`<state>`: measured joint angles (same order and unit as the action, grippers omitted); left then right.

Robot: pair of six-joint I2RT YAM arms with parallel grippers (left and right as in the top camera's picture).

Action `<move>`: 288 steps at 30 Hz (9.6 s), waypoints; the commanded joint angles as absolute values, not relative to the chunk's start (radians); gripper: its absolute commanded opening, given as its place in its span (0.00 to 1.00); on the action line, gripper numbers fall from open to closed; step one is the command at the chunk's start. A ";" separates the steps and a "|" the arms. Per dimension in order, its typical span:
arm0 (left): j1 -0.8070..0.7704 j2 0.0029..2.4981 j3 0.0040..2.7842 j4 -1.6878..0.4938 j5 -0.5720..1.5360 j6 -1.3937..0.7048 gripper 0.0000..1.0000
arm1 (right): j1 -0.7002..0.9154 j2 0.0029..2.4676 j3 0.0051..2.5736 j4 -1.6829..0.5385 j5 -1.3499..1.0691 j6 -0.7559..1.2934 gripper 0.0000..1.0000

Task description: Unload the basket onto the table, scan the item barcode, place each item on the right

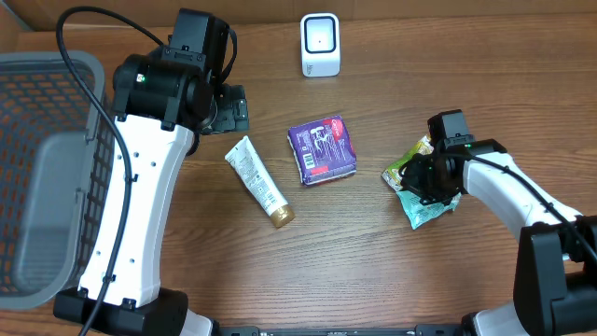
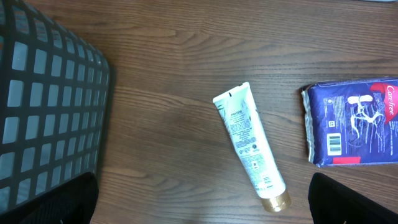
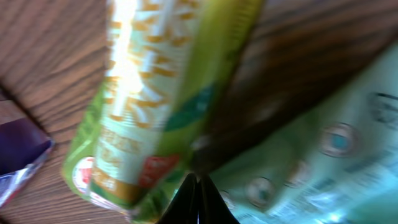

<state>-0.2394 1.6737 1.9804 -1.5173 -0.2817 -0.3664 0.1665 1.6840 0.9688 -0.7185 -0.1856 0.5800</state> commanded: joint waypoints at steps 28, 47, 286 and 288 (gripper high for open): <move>-0.234 1.674 1.972 -1.514 -0.295 -0.359 1.00 | 0.218 1.617 1.268 -0.657 -0.152 -0.027 0.93; -0.235 1.674 1.972 -1.514 -0.295 -0.359 1.00 | 0.177 1.820 1.241 -0.834 0.039 -0.394 0.82; 0.084 1.674 1.972 -1.484 -0.106 -0.187 0.99 | 0.489 2.387 1.976 -0.191 0.759 -0.891 0.04; 0.084 1.674 1.972 -1.484 -0.107 -0.187 1.00 | 0.493 2.387 1.976 -0.207 0.759 -0.891 0.04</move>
<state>0.0868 1.6737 1.9804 -1.4845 -0.1081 -0.2054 0.4763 2.4016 1.9648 -0.2146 0.7258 -0.9089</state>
